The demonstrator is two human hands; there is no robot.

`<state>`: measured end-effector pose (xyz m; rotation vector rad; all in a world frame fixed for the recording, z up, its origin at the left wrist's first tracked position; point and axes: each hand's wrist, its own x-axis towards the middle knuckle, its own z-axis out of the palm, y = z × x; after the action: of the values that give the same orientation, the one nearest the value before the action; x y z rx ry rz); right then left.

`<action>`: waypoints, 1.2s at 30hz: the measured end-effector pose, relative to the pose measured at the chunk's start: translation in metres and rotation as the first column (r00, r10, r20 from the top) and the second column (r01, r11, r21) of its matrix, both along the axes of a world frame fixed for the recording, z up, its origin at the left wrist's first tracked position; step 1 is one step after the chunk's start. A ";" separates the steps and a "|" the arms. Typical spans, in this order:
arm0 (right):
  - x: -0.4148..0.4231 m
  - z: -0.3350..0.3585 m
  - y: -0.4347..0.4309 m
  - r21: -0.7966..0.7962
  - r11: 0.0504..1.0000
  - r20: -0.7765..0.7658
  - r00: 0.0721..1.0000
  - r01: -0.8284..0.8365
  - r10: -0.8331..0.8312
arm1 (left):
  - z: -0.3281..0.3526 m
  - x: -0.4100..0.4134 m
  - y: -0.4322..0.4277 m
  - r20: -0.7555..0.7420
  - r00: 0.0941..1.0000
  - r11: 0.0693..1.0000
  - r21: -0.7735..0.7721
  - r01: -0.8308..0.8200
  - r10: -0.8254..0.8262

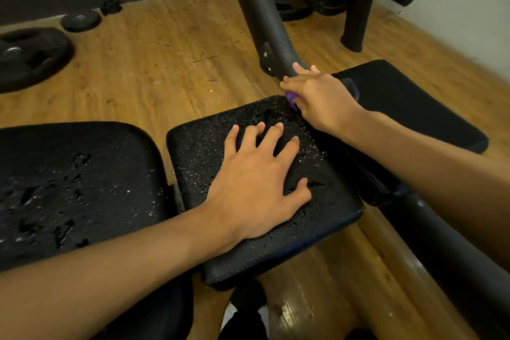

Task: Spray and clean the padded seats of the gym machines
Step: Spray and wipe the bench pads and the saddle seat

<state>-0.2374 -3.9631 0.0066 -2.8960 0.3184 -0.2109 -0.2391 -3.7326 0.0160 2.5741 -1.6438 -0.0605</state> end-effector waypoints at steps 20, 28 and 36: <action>-0.193 0.008 0.054 -0.094 0.986 -0.091 0.988 -0.135 0.126 | 0.002 -0.003 0.000 -0.006 1.000 1.000 0.005 -0.009 0.009; -0.055 0.014 0.010 -0.011 0.998 -0.058 0.997 0.059 -0.059 | -0.002 -0.002 -0.001 0.007 1.000 1.000 -0.004 0.001 -0.001; -0.044 0.016 0.012 -0.039 0.999 -0.054 0.999 -0.003 0.001 | -0.003 -0.001 -0.001 0.009 1.000 1.000 -0.024 -0.006 0.006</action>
<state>-0.2816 -3.9509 0.0227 -2.9443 0.3238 -0.1398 -0.2398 -3.7335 0.0134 2.5651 -1.6301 -0.0278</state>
